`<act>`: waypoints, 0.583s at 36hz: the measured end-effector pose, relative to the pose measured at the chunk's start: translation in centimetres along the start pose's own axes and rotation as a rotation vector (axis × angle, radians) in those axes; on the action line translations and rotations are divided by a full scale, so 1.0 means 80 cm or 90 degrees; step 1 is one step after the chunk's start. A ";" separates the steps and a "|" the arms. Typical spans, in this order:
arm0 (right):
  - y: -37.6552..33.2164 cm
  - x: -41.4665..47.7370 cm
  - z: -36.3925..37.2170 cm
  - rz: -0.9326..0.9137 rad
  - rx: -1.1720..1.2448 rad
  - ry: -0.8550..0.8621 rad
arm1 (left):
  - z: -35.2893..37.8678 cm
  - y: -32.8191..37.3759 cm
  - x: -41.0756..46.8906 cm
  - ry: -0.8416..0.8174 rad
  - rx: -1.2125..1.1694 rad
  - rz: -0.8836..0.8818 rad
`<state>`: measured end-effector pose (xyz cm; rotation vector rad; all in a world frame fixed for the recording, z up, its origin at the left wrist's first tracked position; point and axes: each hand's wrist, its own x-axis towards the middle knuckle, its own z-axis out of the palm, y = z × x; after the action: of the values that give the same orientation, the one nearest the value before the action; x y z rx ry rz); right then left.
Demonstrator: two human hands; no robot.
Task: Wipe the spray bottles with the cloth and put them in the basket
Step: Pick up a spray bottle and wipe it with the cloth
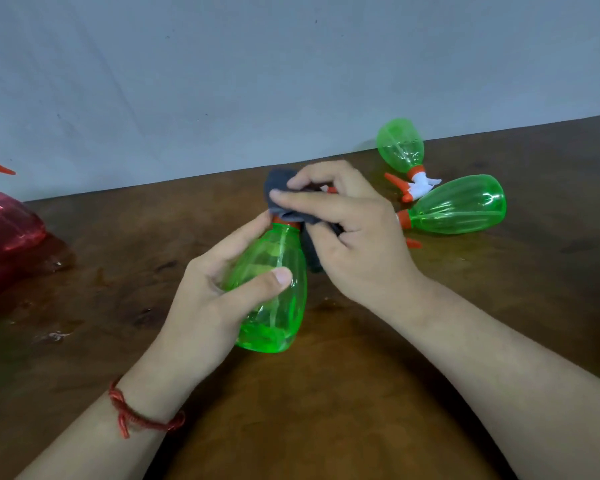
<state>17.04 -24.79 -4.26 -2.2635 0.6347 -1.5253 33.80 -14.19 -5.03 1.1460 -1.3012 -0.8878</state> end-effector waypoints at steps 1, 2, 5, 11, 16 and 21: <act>-0.001 -0.001 0.001 -0.023 -0.010 -0.011 | 0.001 0.000 0.000 -0.001 -0.011 -0.002; -0.002 -0.002 0.002 -0.040 -0.021 -0.016 | 0.001 0.000 0.000 -0.002 -0.016 -0.001; 0.008 0.000 -0.001 -0.016 -0.029 0.025 | -0.001 0.003 -0.001 0.019 -0.027 0.004; 0.019 0.003 -0.013 0.098 0.049 0.025 | -0.011 0.006 0.003 0.066 -0.091 0.033; 0.019 -0.001 -0.008 0.142 0.067 -0.027 | -0.017 0.002 0.009 0.118 -0.093 0.058; 0.003 -0.004 -0.006 0.259 0.228 -0.151 | -0.022 -0.006 0.011 0.143 -0.031 0.077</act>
<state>16.48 -24.84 -4.47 -1.8655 0.6439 -1.0590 35.69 -14.94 -5.10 1.0840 -1.1458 -0.6789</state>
